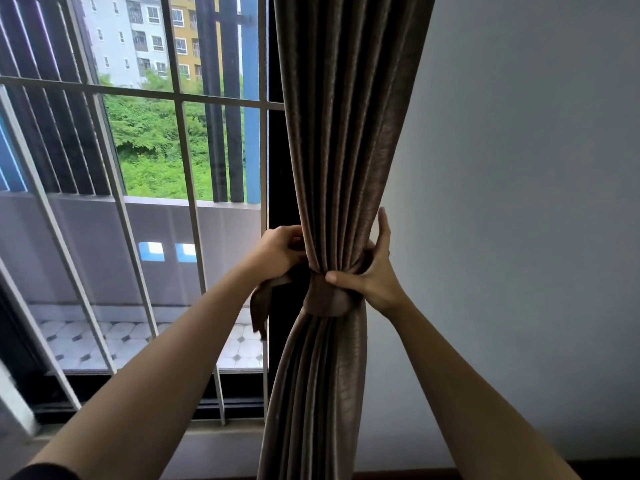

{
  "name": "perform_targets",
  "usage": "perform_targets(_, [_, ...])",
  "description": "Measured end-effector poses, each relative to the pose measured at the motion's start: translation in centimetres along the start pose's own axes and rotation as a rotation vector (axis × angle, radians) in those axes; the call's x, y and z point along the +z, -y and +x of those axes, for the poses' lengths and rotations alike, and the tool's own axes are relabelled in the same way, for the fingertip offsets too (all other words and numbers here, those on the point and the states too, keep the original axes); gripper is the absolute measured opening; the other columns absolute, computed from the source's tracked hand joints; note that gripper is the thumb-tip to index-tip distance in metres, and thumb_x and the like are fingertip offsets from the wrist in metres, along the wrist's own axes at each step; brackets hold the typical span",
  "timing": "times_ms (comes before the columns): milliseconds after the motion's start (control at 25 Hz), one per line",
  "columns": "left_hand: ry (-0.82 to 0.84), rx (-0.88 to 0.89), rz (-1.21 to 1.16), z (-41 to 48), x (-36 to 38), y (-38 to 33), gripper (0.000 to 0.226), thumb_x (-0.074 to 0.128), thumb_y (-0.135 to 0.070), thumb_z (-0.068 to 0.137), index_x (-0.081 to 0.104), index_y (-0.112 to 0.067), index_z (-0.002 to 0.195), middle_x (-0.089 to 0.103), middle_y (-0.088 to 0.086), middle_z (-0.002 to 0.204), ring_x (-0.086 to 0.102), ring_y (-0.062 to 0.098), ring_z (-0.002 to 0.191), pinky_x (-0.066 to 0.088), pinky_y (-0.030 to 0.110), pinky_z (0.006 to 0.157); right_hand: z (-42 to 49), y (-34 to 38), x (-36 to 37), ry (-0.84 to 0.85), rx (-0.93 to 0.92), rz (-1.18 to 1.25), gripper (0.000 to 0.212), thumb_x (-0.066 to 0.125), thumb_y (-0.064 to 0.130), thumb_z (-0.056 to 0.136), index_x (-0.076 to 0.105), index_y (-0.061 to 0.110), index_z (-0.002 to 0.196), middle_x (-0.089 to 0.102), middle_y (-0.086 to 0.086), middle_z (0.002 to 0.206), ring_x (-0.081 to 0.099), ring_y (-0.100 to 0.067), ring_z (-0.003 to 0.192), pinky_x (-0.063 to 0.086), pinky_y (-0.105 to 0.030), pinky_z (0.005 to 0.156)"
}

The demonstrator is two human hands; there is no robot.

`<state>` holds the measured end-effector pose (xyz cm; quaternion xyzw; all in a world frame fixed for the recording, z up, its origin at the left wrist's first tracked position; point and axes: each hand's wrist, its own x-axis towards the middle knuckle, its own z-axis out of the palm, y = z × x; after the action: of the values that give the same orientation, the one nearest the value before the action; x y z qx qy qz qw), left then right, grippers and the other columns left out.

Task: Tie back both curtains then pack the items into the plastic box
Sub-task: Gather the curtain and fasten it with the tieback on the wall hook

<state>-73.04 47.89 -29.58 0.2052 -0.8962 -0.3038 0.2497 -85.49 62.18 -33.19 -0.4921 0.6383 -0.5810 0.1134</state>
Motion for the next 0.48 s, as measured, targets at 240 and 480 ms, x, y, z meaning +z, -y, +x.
perform_targets(240, [-0.169,0.049,0.057,-0.4,1.2,-0.2,0.016,0.052,0.005,0.085,0.065,0.008,0.093,0.063,0.012,0.082,0.055,0.023,0.079,0.027,0.020,0.060,0.0,-0.3,0.2,0.102,0.075,-0.042,0.110,0.085,0.043,0.046,0.030,0.019,0.139,0.054,0.004,0.128,0.056,-0.010,0.116,0.049,-0.039,0.100])
perform_targets(480, [-0.078,0.036,0.177,0.2,-0.3,1.5,0.012,0.064,-0.013,0.081,0.073,-0.009,0.088,0.070,0.009,0.079,0.061,0.021,0.074,0.046,0.031,0.068,-0.4,-0.7,0.3,0.128,0.101,-0.094,0.095,0.082,0.048,0.050,0.042,0.022,0.132,0.059,0.006,0.123,0.060,-0.012,0.110,0.052,-0.038,0.095])
